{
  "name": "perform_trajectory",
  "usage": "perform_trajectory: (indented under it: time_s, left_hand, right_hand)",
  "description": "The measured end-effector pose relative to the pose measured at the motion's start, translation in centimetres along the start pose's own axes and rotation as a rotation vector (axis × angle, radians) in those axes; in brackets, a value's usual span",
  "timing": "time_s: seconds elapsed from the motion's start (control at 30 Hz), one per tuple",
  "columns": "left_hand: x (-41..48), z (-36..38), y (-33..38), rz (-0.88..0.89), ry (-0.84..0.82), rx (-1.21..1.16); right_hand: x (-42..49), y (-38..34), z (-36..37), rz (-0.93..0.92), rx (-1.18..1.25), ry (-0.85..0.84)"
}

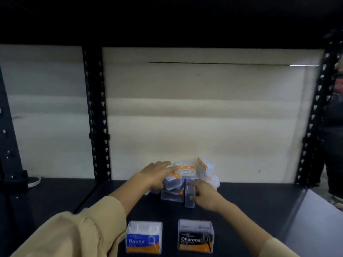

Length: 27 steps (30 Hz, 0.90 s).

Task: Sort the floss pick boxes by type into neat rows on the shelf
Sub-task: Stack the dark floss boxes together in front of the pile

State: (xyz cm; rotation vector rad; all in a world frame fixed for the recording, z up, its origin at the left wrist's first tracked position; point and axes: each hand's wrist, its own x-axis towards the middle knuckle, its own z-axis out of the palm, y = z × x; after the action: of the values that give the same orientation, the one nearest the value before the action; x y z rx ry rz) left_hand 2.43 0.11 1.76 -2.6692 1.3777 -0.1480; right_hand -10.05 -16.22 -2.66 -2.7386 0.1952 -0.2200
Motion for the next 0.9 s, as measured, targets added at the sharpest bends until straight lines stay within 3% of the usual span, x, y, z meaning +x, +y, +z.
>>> perform_trajectory:
  time_s: [0.1, 0.2, 0.4, 0.6, 0.73, 0.9]
  left_hand:
    - [1.2, 0.4, 0.5, 0.021, -0.058, 0.064]
    - [1.7, 0.9, 0.9, 0.029, -0.083, 0.059]
    - [0.5, 1.1, 1.2, 0.022, 0.058, -0.004]
    - [-1.6, 0.4, 0.8, -0.12, 0.211, -0.316]
    - [-2.8, 0.4, 0.3, -0.214, 0.322, -0.667]
    - [-4.4, 2.1, -0.3, -0.282, 0.209, -0.977]
  right_hand:
    - [1.2, 0.2, 0.5, 0.032, -0.085, -0.103]
    - [1.6, 0.6, 1.1, 0.05, -0.082, -0.1]
    - [0.7, 1.5, 1.1, 0.131, -0.03, -0.074]
    - [-0.8, 2.9, 0.2, 0.19, 0.107, 0.052]
    - [-1.8, 3.3, -0.3, 0.213, 0.181, 0.047]
    - [-2.6, 3.8, -0.5, 0.242, 0.25, 0.046]
